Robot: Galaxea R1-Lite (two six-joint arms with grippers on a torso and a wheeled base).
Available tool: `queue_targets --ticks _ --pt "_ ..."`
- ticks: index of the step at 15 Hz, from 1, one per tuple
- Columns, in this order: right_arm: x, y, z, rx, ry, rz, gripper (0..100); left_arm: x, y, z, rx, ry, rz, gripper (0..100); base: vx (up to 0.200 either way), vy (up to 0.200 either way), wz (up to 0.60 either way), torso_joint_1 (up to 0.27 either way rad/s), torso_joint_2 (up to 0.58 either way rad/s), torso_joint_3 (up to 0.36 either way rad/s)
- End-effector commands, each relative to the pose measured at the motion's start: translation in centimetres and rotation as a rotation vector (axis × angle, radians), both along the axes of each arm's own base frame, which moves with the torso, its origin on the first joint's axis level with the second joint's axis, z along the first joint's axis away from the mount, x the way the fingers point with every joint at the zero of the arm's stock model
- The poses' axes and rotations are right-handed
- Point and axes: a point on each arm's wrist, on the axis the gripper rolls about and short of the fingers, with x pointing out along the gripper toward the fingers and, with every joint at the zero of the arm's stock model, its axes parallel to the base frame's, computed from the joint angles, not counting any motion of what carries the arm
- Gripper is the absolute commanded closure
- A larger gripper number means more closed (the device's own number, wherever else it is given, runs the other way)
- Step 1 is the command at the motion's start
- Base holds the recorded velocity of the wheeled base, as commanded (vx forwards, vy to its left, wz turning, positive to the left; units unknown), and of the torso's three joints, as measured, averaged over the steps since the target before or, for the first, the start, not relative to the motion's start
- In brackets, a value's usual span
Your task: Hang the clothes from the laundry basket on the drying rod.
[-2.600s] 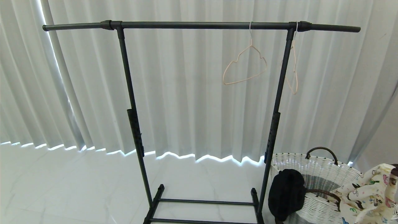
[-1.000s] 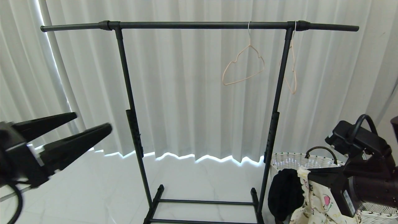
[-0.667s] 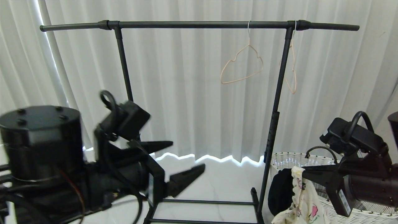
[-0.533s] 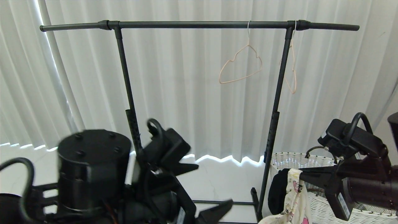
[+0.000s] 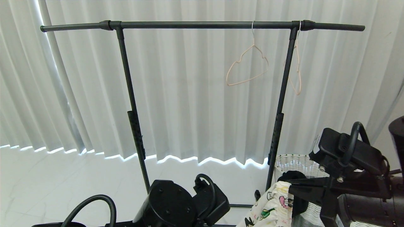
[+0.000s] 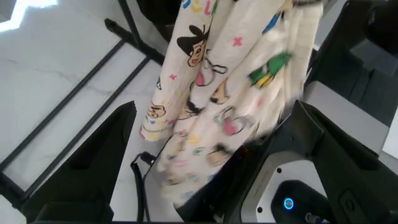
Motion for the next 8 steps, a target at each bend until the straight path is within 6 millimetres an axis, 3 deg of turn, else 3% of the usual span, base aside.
queue_targets --ticks 1,4,8 --pt "-0.2 0.7 -0.1 -0.004 0.003 0.027 100 -1.1 -0.6 -0.2 0.004 0.011 -0.051 0 0.000 0.000 0.00 0.000 0.00 0.000" --pt "-0.2 0.7 0.2 0.002 -0.003 0.024 100 -2.2 -1.7 -0.7 0.014 0.022 -0.114 0 0.000 0.000 0.00 0.000 0.00 0.000" --pt "-0.1 0.7 0.3 0.011 -0.003 0.013 100 -1.7 -3.8 -0.9 -0.130 0.015 -0.061 0 0.000 0.000 0.00 0.000 0.00 0.000"
